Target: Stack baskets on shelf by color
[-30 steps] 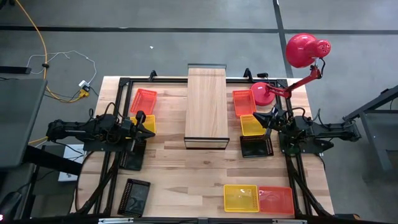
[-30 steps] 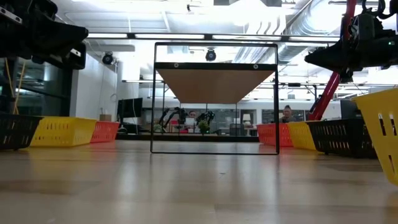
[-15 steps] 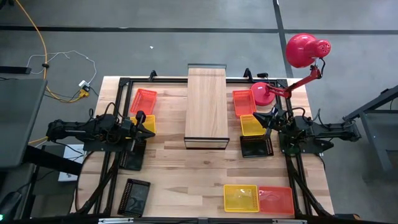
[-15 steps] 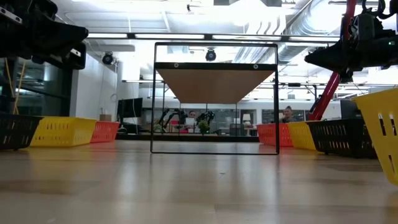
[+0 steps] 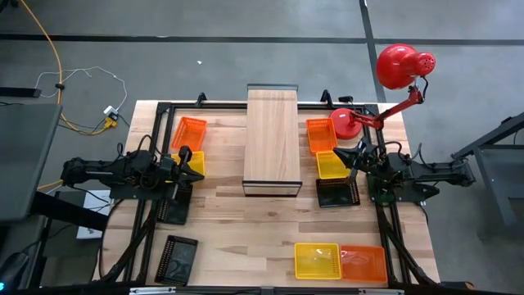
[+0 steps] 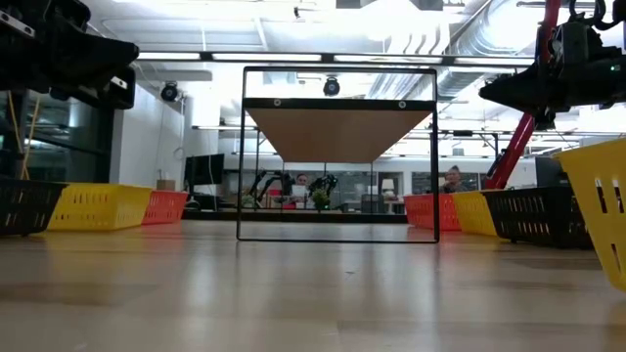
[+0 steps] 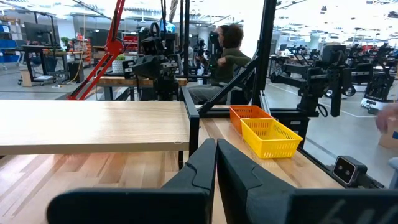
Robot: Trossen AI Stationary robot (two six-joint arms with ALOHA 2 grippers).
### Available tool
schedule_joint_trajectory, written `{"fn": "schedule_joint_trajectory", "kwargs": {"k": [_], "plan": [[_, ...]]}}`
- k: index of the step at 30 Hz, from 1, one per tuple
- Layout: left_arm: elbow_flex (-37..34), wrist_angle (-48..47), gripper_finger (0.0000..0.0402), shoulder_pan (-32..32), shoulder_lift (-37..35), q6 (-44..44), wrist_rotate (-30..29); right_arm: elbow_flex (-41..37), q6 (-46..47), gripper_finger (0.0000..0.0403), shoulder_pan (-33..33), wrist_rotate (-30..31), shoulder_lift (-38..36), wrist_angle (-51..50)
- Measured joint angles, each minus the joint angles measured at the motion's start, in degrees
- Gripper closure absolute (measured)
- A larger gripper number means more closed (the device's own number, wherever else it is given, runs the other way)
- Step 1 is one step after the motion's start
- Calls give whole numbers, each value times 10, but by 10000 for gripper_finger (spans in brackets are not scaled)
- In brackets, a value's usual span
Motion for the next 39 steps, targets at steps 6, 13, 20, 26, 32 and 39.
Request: {"fn": "schedule_joint_trajectory", "kwargs": {"k": [6, 13, 20, 26, 32, 39], "plan": [[0, 0, 398, 0, 0, 0, 0, 0, 0, 402, 0, 0, 0, 0], [0, 0, 398, 0, 0, 0, 0, 0, 0, 402, 0, 0, 0, 0], [0, 0, 398, 0, 0, 0, 0, 0, 1, 402, 0, -1, 0, 0], [0, 0, 398, 0, 0, 0, 0, 0, 74, 402, -3, -5, 4, 91], [0, 0, 398, 0, 0, 0, 0, 0, 72, 401, 0, -92, 68, 264], [0, 0, 398, 0, 0, 0, 0, 65, 92, 332, 5, 25, 228, 198]]}}
